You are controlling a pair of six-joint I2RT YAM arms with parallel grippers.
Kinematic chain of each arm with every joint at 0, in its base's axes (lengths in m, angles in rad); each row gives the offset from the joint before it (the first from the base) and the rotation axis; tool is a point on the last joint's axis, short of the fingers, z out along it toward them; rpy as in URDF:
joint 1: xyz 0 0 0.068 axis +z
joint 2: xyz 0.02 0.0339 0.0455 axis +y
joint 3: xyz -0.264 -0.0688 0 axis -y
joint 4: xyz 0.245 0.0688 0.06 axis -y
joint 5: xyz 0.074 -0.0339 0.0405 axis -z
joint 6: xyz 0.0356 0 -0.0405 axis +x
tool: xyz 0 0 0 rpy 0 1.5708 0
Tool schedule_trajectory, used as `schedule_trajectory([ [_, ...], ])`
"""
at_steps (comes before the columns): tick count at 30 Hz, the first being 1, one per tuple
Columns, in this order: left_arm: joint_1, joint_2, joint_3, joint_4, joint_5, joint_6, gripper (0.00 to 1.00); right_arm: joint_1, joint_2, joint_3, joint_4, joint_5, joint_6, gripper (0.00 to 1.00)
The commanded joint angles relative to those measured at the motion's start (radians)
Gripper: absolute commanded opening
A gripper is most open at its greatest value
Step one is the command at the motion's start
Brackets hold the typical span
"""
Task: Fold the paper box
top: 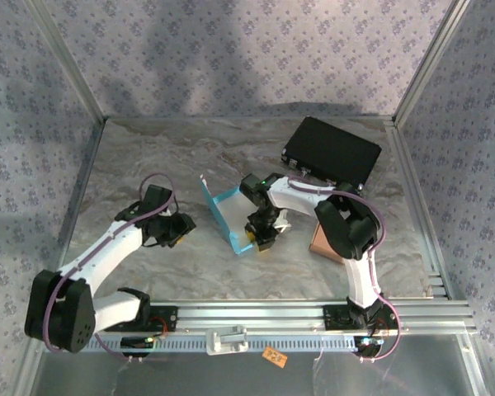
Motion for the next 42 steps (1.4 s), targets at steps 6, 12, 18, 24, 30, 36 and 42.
schedule_trajectory([
  [6,-0.021,0.090,0.053,0.148,0.062,-0.042,0.44,-0.036,-0.212,0.130,-0.130,0.199,-0.245,0.65],
  [12,-0.054,0.099,0.083,0.170,0.047,-0.041,0.44,-0.017,-0.321,0.228,0.132,0.182,-0.895,0.66],
  [18,-0.059,0.107,0.063,0.203,0.055,-0.063,0.44,0.088,-0.184,0.522,-0.140,0.022,-1.333,0.62],
  [24,-0.062,0.123,0.076,0.209,0.053,-0.067,0.44,0.133,-0.050,0.668,-0.255,0.020,-1.375,0.54],
  [30,-0.062,0.115,0.085,0.185,0.040,-0.060,0.44,0.151,0.057,0.743,-0.313,0.056,-1.355,0.46],
  [36,-0.062,0.060,0.117,0.105,0.009,-0.027,0.45,0.150,0.109,0.782,-0.292,0.063,-1.284,0.28],
  [42,-0.064,-0.133,0.183,-0.068,-0.107,0.015,0.50,0.153,0.092,0.754,-0.168,0.130,-1.115,0.00],
])
